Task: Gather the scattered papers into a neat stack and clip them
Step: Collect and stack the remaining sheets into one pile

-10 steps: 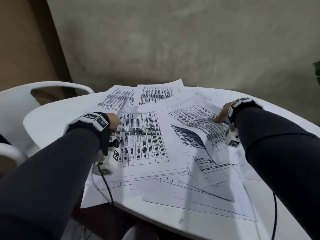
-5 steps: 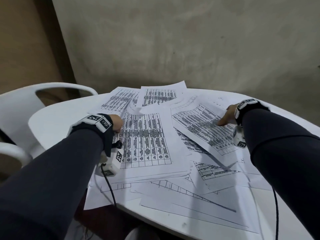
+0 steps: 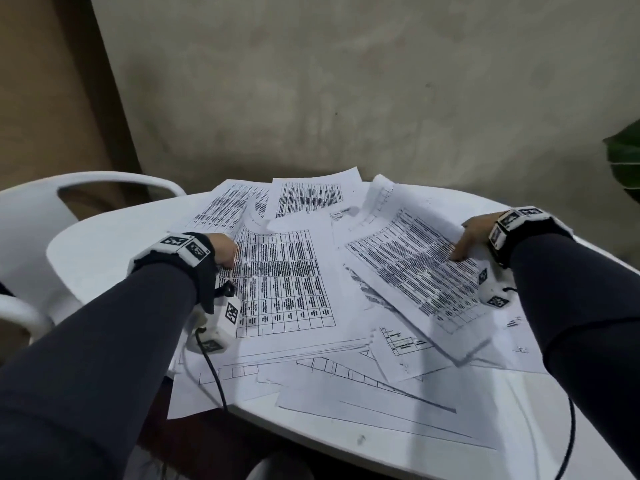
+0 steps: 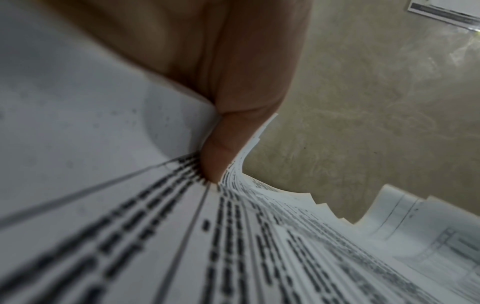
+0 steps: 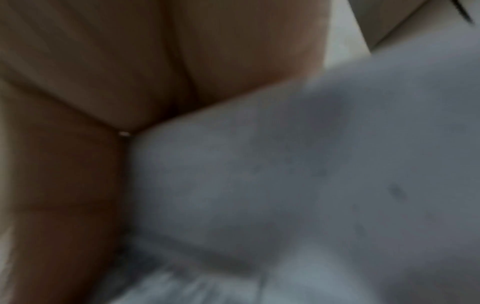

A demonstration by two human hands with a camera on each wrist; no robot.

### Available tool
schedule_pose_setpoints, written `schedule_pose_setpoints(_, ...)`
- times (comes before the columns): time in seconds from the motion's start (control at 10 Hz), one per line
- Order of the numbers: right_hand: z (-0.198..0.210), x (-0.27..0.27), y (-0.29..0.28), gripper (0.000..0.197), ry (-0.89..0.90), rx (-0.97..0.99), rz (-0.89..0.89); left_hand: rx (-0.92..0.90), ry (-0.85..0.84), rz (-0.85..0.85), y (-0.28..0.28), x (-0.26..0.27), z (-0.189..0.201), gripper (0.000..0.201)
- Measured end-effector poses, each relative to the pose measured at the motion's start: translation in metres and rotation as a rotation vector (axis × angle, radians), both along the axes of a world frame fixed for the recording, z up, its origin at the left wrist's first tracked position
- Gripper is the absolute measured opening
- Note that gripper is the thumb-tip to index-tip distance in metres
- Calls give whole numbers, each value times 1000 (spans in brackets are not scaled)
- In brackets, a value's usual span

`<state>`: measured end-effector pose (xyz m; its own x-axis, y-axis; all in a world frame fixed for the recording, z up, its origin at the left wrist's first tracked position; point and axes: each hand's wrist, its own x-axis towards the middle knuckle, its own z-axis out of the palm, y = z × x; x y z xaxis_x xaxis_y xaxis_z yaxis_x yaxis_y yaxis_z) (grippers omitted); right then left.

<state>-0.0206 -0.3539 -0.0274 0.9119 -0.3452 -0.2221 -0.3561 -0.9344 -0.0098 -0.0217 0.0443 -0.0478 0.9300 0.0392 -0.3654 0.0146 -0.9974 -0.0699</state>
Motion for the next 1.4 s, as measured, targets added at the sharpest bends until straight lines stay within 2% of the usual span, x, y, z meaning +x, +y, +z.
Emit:
schedule_pose_setpoints(0.1, 15, -21, 2, 41, -198, 24, -42, -67, 47, 28, 6, 5, -7, 38)
schedule_pose_setpoints(0.2, 37, -35, 1, 45, -456, 346, -142, -146, -15, 41, 8, -1, -4, 30)
schedule_pose_setpoints(0.3, 66, -55, 6, 34, -756, 647, -186, -300, -100, 121, 10, -11, 1, 33)
schedule_pose_setpoints(0.4, 87, -70, 10, 44, -864, 904, -232, -438, -152, 154, 9, -22, 7, 42)
schedule_pose_setpoints(0.5, 91, -80, 21, 45, -793, 1002, -279, -859, -231, 350, 6, -26, 12, 44)
schedule_pose_setpoints(0.6, 72, -87, 41, 44, -665, 1075, -302, -1010, -233, 405, 0, -36, 15, 46)
schedule_pose_setpoints(0.7, 35, -85, 67, 33, -485, 991, -243, -1077, -198, 400, -7, -47, 9, 46)
schedule_pose_setpoints(0.8, -9, -84, 90, 22, -246, 776, -151, -1109, -134, 432, -8, -56, -4, 52)
schedule_pose_setpoints(0.9, -34, -82, 110, 23, -98, 781, -129, -1408, -14, 502, 26, 49, -87, 99)
schedule_pose_setpoints(1.0, -23, -88, 124, 42, -39, 701, -13, -1445, 176, 446, 14, 23, -70, 103)
schedule_pose_setpoints(1.1, -10, -93, 123, 41, -161, 620, -34, -1164, 67, 382, -8, -61, -10, 75)
schedule_pose_setpoints(1.2, -14, -91, 108, 44, -243, 658, -115, -1016, -4, 400, -5, -57, -17, 52)
schedule_pose_setpoints(1.3, -17, -89, 100, 53, -301, 691, -173, -932, 15, 342, 1, -52, -19, 36)
schedule_pose_setpoints(1.4, -13, -94, 104, 45, -274, 488, -107, -988, 10, 347, 5, -48, -25, 21)
